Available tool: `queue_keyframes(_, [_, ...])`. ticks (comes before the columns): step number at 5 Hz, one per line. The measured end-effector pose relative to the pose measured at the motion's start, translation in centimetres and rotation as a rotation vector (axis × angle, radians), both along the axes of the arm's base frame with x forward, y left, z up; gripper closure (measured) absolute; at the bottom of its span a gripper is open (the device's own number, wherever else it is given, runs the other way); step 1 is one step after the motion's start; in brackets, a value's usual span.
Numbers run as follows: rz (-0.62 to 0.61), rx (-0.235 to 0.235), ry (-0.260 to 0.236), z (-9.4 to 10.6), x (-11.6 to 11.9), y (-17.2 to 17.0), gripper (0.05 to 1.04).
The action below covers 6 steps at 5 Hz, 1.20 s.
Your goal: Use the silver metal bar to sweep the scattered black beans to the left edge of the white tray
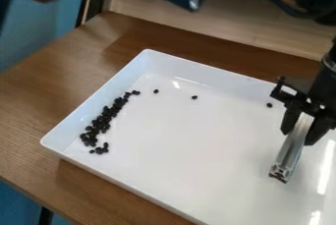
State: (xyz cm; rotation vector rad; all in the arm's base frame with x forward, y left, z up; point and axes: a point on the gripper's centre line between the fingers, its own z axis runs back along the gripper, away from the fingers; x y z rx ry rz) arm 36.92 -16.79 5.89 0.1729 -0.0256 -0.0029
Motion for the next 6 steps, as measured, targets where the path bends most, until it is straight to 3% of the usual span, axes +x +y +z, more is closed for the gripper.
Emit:
queue_keyframes(1, [0.029, 0.017, -0.003, -1.2, 1.2, -0.4, 0.712])
queue_keyframes(3, [0.061, 0.011, -0.021, -1.4, 2.4, -0.8, 0.712])
queue_keyframes(6, [0.091, -0.013, -0.011, -1.8, 2.5, 2.3, 0.712])
